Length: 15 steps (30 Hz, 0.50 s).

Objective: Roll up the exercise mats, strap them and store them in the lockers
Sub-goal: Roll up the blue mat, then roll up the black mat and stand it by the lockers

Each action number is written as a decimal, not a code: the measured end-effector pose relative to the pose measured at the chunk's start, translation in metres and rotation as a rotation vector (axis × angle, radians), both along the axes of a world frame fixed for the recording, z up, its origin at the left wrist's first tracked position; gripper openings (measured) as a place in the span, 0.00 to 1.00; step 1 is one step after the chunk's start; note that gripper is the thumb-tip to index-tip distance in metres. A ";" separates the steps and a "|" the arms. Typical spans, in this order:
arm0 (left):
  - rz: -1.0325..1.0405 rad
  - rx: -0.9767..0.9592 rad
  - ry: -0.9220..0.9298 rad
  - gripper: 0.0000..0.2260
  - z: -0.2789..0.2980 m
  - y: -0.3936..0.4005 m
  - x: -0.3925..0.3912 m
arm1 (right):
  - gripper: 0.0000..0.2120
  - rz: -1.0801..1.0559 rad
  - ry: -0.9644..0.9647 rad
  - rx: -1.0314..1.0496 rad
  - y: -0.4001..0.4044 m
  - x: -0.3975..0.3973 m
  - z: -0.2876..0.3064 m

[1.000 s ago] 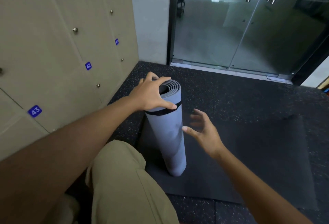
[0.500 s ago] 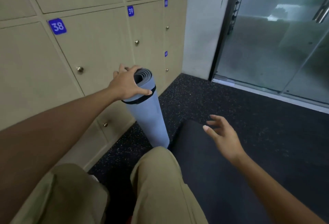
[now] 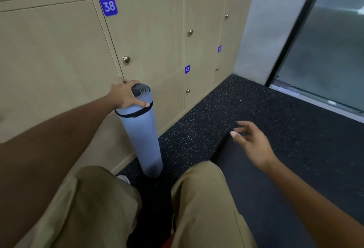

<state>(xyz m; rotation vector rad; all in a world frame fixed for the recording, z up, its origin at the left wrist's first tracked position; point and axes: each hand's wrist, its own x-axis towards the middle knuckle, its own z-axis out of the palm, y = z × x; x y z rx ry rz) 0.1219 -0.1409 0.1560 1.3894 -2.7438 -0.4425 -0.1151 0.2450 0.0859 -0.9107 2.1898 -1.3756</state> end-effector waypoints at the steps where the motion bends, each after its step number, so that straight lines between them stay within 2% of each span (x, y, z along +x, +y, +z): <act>1: -0.001 0.001 -0.013 0.46 -0.007 -0.009 0.006 | 0.20 0.007 -0.001 0.012 -0.004 0.001 -0.003; 4: 0.004 -0.064 0.017 0.34 -0.023 -0.026 0.022 | 0.20 0.015 -0.007 0.048 -0.012 0.003 -0.013; 8: 0.031 -0.175 0.016 0.35 -0.035 -0.019 0.031 | 0.19 0.017 -0.019 0.098 -0.013 0.009 -0.022; 12: -0.110 -0.263 0.061 0.28 -0.031 0.013 0.017 | 0.19 0.006 -0.002 0.123 -0.004 0.013 -0.019; 15: -0.252 -0.186 0.191 0.20 -0.022 0.055 -0.005 | 0.18 -0.007 0.001 0.135 0.014 0.015 -0.012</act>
